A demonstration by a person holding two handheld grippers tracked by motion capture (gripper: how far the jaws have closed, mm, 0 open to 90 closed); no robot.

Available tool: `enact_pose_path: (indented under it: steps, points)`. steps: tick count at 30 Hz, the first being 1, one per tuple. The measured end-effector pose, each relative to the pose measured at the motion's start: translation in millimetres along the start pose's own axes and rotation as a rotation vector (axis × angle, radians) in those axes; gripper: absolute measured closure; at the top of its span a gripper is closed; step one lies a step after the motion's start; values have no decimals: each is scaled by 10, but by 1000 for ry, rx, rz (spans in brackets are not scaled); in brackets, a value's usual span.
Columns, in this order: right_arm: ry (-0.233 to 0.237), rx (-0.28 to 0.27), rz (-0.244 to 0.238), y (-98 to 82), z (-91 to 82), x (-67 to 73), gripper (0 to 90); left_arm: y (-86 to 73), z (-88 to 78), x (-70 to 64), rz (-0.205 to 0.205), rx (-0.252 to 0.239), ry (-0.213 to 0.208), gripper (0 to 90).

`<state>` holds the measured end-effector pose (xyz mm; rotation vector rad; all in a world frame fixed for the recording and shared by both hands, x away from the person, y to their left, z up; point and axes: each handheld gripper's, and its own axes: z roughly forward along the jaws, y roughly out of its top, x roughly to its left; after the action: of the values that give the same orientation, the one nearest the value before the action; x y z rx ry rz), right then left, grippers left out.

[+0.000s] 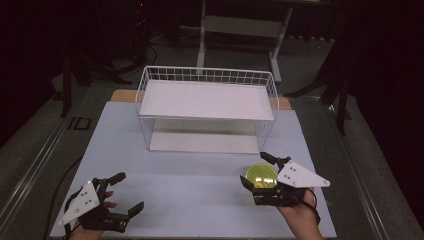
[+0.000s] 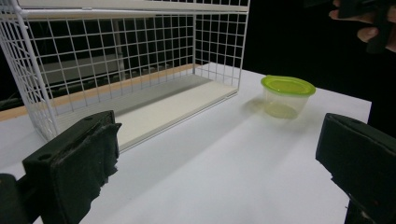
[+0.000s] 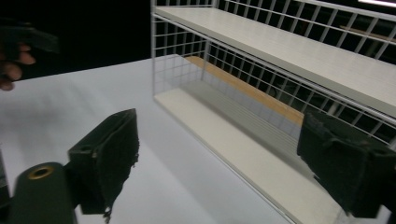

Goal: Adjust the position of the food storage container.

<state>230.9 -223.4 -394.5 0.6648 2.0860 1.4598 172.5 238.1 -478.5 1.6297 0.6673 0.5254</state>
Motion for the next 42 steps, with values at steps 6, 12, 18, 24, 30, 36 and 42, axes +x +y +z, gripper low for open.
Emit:
enact_pose_path:
  steps: [6,12,18,24,30,36,42]
  points:
    - [-47,12,32,-64,34,-221,141,-2,5,0,-2,0,-4,2]
    - [-124,50,77,-230,66,-443,199,-2,7,-1,1,-1,-6,2]
    - [-186,111,146,-403,55,-626,323,-4,10,0,-1,-1,-9,2]
    - [-237,158,171,-583,39,-763,457,-5,13,-2,1,2,-10,2]
    - [-298,246,197,-861,-2,-896,628,-6,19,-7,3,4,-12,2]
    - [-322,334,212,-1046,-38,-955,852,-8,27,-8,3,5,-11,2]
    - [-295,395,259,-1227,-86,-936,900,-5,21,-10,3,4,-11,2]
